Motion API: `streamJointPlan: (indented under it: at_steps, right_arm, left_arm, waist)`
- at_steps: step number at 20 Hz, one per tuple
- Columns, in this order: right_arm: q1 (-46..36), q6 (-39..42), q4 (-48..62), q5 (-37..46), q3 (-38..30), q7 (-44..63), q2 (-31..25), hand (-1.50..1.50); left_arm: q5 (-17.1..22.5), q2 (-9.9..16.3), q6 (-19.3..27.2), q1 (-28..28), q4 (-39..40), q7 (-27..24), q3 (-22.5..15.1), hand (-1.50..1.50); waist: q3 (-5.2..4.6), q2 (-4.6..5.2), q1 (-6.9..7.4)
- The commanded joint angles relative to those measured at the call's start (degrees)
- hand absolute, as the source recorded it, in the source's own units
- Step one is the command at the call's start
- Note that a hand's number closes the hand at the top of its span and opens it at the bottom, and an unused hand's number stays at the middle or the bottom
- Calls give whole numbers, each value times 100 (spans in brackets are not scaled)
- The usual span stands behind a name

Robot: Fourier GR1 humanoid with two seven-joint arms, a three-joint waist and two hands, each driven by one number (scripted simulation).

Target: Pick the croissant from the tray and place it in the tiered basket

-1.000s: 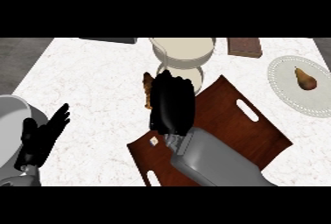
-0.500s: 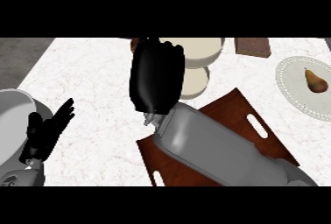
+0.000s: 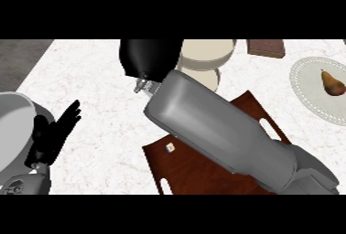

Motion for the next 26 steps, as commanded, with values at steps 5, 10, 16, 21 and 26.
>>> streamJointPlan:
  at_steps: [5, 10, 16, 21, 26]
  right_arm:
    - [-490, -1680, 790, -259, -755, 435, 75, 150]
    - [-620, -2239, 1535, -438, -1045, -26, 75, 150]
    - [-1095, -2716, 2411, -755, -1260, -496, 76, 150]
    - [-1731, -589, 3890, 160, -682, -995, 39, 150]
    - [-2225, -46, 4473, 76, -692, -1743, 75, 150]
  left_arm:
    - [65, 48, -51, -12, 84, -127, 101, 0]
    - [60, 46, -21, -146, 13, 5, 94, 0]
    - [-11, 65, 64, -43, -29, -29, 122, 0]
    - [109, 65, 58, 95, -154, 109, 212, 0]
    - [126, 136, 40, 152, -72, 131, 302, 0]
  waist:
    - [16, 104, -47]
    - [18, 122, -66]
    - [18, 80, -109]
    - [14, 25, -315]
    - [22, 26, -435]
